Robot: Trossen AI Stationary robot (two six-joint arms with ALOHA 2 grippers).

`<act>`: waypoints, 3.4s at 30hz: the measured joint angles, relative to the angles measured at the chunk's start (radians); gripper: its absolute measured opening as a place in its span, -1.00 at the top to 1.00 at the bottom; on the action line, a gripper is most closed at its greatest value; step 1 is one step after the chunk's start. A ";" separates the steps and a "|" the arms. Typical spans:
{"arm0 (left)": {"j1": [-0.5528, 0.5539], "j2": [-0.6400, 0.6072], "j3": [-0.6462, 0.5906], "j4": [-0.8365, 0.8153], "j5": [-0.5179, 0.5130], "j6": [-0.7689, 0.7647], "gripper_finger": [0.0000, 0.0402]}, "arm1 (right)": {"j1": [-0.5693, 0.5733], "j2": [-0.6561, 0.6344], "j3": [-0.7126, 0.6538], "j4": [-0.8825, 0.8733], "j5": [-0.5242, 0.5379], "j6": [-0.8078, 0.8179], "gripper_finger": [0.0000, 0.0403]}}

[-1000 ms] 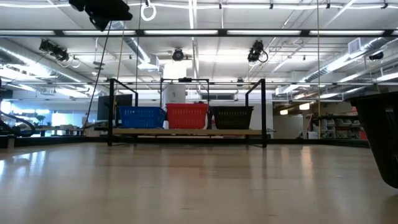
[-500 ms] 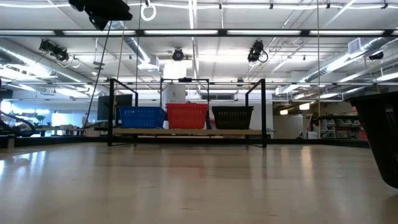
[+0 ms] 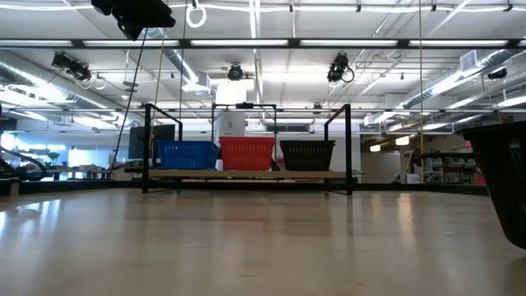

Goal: Stack baskets on shelf by color
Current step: Stack the right blue basket on top of the blue basket on the shelf

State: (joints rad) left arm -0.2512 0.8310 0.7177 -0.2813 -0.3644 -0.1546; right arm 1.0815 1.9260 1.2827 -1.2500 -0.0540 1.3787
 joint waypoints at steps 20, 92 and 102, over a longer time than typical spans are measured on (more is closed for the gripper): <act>0.000 0.000 0.000 0.047 -0.002 -0.019 0.42 | -0.425 -0.177 0.126 0.114 0.210 -0.497 0.96; -0.006 -0.001 0.000 0.148 -0.106 0.096 0.42 | -0.970 0.058 0.126 0.849 -0.068 -1.173 0.56; -0.006 0.000 0.000 0.149 0.002 0.059 0.42 | -0.983 0.033 0.125 0.853 -0.062 -1.183 -0.08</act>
State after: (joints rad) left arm -0.2577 0.8312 0.7177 -0.1327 -0.3627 -0.0953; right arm 0.0986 1.9587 1.4078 -0.3970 -0.1158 0.1954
